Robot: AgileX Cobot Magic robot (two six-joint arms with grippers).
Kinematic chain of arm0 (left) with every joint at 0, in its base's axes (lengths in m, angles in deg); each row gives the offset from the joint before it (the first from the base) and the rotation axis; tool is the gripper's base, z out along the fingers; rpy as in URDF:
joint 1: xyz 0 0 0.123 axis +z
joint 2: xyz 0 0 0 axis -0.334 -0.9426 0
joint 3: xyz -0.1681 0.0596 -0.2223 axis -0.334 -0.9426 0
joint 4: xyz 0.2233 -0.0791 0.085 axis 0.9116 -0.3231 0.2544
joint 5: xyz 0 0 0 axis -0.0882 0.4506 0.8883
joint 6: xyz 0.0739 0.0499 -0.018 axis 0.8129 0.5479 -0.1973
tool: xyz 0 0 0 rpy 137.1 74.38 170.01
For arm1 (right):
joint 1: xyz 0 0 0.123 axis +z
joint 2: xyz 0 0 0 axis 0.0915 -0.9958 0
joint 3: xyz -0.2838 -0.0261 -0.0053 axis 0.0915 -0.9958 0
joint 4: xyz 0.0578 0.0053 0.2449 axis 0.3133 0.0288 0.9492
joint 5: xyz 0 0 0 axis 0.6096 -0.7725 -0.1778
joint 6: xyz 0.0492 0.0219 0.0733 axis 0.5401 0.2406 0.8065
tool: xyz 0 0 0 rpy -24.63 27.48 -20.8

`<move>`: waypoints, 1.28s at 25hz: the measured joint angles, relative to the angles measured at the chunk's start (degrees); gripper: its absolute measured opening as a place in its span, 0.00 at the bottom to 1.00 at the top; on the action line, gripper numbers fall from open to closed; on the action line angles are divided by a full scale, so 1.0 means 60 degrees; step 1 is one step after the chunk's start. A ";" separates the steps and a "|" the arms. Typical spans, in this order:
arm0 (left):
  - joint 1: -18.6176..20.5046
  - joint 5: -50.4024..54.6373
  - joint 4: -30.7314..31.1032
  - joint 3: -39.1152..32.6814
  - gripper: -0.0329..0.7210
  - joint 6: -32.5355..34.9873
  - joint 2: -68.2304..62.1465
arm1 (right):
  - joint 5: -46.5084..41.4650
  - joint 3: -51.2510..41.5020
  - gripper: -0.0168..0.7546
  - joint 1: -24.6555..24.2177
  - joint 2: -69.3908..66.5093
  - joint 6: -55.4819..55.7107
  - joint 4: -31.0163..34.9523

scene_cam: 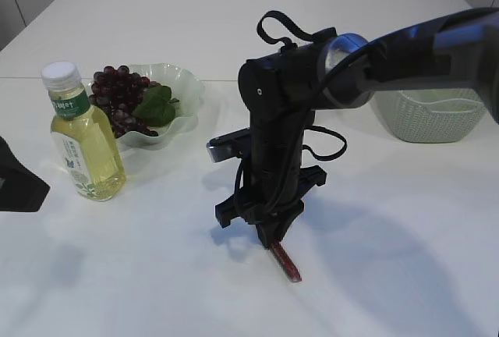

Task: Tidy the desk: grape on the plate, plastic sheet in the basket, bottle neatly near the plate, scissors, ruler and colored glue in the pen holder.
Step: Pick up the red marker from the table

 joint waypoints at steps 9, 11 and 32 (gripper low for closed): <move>0.0000 0.0000 0.0007 0.0000 0.59 0.0000 0.0000 | 0.0133 0.0000 0.22 0.0000 0.0604 -0.0018 -0.0231; 0.0000 0.0000 0.0007 0.0000 0.59 0.0000 0.0000 | 0.0055 0.0000 0.22 0.0000 0.0709 -0.0018 -0.0274; 0.0000 -0.0215 0.0007 0.0000 0.59 -0.0017 0.0000 | 0.2855 -0.2412 0.22 -0.0317 0.3549 0.0000 -0.1153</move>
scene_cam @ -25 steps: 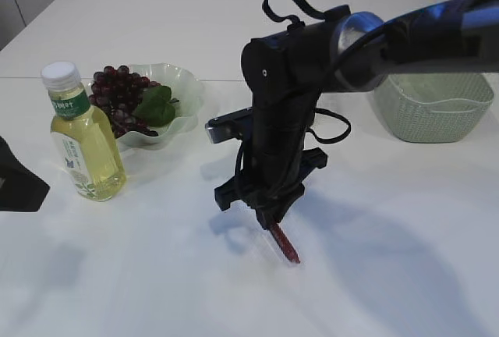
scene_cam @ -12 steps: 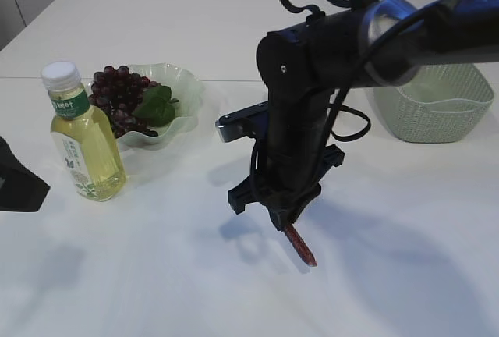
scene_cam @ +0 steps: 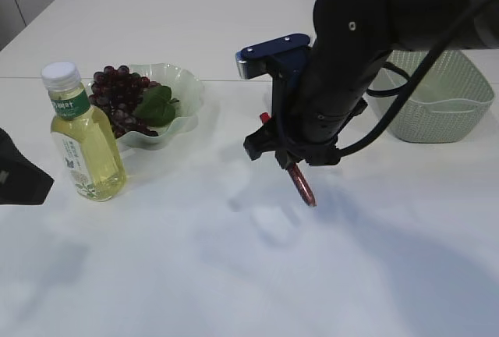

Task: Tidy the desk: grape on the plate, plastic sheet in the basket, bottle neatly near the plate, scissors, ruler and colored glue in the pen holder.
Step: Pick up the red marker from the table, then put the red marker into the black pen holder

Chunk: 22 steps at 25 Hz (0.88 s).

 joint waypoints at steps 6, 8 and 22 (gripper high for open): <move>0.0000 -0.0316 0.0000 0.0000 0.59 0.0000 0.0000 | 0.0840 -0.0018 0.22 -0.0873 0.0059 0.0079 -0.0116; 0.0000 -0.0401 0.0000 0.0000 0.59 0.0000 0.0000 | 0.1201 0.0100 0.22 -0.1079 0.0059 0.0079 -0.0261; 0.0000 -0.0918 0.0000 0.0000 0.59 0.0000 0.0000 | 0.5343 0.0942 0.22 -0.2108 0.0059 0.0313 -0.1813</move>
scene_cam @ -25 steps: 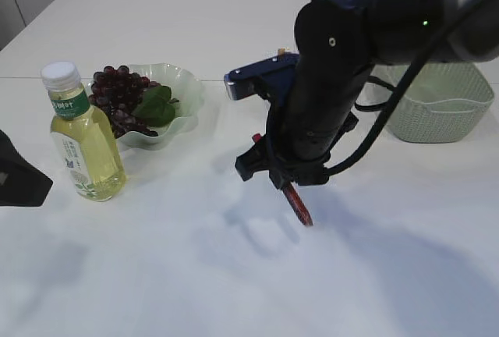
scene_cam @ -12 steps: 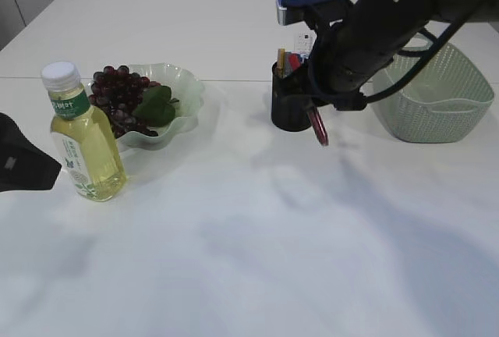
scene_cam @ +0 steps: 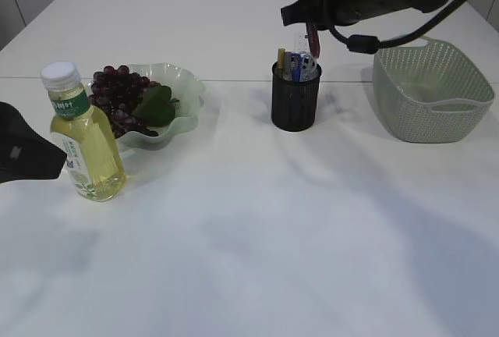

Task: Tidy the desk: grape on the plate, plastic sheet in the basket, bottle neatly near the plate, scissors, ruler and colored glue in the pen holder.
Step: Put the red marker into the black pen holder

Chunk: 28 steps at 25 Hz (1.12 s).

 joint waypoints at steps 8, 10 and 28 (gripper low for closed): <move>0.0000 -0.0018 -0.0080 0.0000 0.59 0.0000 0.0000 | 0.2951 0.0000 0.22 -0.0443 -0.0614 0.0081 0.0035; 0.0000 -0.0018 -0.0080 0.0000 0.59 0.0000 0.0000 | 0.3543 0.0000 0.22 -0.0442 -0.0904 0.0100 0.0035; 0.0000 0.0094 -0.0097 0.0000 0.59 0.0000 0.0000 | 0.4421 0.0020 0.22 -0.0725 -0.1911 -0.0142 0.0035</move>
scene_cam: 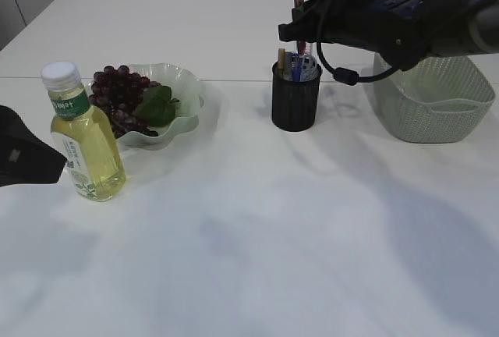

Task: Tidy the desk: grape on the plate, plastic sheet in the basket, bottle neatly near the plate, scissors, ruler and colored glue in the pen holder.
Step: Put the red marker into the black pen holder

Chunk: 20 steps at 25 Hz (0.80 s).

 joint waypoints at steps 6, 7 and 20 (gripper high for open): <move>0.0000 0.0000 0.0000 0.0000 0.59 0.0000 0.0000 | 0.0060 0.0000 0.22 -0.0006 -0.0195 -0.0084 0.0000; 0.0000 0.0000 0.0000 0.0000 0.59 0.0000 0.0000 | 0.0060 0.0000 0.22 -0.0006 -0.0195 -0.0084 0.0000; 0.0000 0.0000 0.0000 0.0000 0.59 0.0000 0.0000 | 0.0060 0.0019 0.24 -0.0006 -0.0195 -0.0351 0.0000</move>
